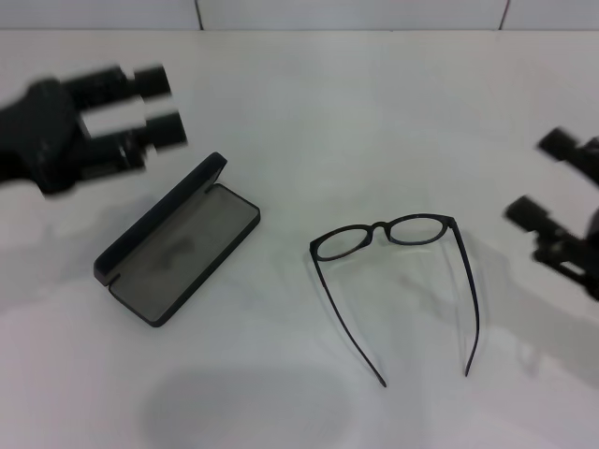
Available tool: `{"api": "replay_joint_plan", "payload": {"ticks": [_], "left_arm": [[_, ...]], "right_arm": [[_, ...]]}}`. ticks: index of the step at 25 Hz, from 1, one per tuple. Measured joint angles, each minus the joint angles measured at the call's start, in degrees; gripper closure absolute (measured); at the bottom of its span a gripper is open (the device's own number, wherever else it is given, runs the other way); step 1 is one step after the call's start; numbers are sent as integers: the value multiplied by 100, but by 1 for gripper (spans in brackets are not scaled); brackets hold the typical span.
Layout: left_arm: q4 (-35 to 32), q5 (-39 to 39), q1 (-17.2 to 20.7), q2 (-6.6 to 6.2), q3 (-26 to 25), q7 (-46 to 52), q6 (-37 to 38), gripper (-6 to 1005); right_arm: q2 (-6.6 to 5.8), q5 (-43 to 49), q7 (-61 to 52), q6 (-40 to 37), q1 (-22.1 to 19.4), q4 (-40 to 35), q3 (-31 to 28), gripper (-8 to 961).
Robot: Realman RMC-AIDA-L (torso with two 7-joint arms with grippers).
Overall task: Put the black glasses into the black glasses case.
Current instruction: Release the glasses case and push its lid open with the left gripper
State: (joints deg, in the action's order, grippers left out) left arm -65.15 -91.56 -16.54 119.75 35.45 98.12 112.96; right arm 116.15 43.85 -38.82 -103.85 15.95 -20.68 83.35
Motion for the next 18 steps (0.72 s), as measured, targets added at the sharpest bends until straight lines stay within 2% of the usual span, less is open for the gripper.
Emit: {"api": "replay_joint_plan", "payload": {"ticks": [5, 7, 8, 10, 13, 18], "left_arm": [[-1496, -155, -79, -34, 35, 1126, -234, 283], [-2078, -510, -96, -33, 113, 1611, -275, 303], [-2540, -935, -104, -24, 270, 2041, -363, 310], [-3159, -1717, -108, -11, 635, 2683, -569, 323], [-3914, -3341, -122, -13, 1786, 3784, -962, 342], [-4066, -4705, -147, -3, 3247, 4537, -1597, 366]], "right_arm": [[-24, -242, 164, -210, -32, 212, -172, 198], [-23, -301, 158, -203, -12, 289, -198, 198], [-21, -315, 158, -187, -13, 302, -200, 198], [-17, -321, 158, -132, 16, 330, -201, 198], [-18, -323, 160, -25, 101, 359, -202, 198], [-23, -296, 164, 112, 270, 368, -164, 198]]}}
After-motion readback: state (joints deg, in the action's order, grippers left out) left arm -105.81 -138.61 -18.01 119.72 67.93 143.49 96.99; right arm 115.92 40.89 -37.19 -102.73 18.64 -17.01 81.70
